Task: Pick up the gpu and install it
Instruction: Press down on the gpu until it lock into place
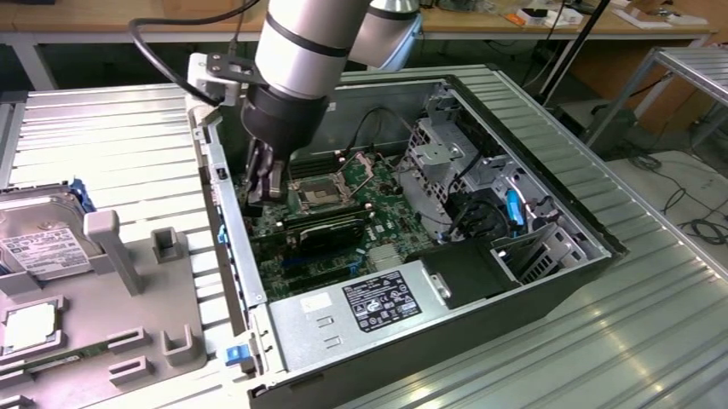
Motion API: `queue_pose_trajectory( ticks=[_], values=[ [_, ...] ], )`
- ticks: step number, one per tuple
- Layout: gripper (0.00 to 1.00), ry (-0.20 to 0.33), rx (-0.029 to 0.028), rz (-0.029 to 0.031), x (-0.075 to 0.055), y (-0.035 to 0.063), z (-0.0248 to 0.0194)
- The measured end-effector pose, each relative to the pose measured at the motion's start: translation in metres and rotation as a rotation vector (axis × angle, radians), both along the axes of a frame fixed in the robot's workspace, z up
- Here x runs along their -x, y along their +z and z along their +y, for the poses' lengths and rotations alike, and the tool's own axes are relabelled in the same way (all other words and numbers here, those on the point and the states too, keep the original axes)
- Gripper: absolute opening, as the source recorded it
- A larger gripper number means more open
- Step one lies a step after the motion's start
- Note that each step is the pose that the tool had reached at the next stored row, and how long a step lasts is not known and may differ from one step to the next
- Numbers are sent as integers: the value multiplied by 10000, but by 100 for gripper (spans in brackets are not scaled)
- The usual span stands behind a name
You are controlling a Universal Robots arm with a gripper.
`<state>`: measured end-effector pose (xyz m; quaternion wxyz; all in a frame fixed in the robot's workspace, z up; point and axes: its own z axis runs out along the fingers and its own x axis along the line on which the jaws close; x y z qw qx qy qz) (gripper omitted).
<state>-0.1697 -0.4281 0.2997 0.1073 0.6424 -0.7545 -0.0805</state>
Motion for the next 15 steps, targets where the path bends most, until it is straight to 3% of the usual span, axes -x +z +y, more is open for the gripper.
queue_pose_trajectory(
  ticks=[1, 2, 4, 7, 10, 15],
  values=[
    [11, -1, 123, 133, -4, 16, 9],
    [11, -1, 202, 213, -7, 35, 15],
    [11, 1, 253, 332, -11, 81, 16],
    [11, 0, 252, 357, -12, 93, 15],
    [11, 1, 254, 360, -12, 94, -48],
    [11, 1, 255, 357, -12, 59, -64]
  ],
)
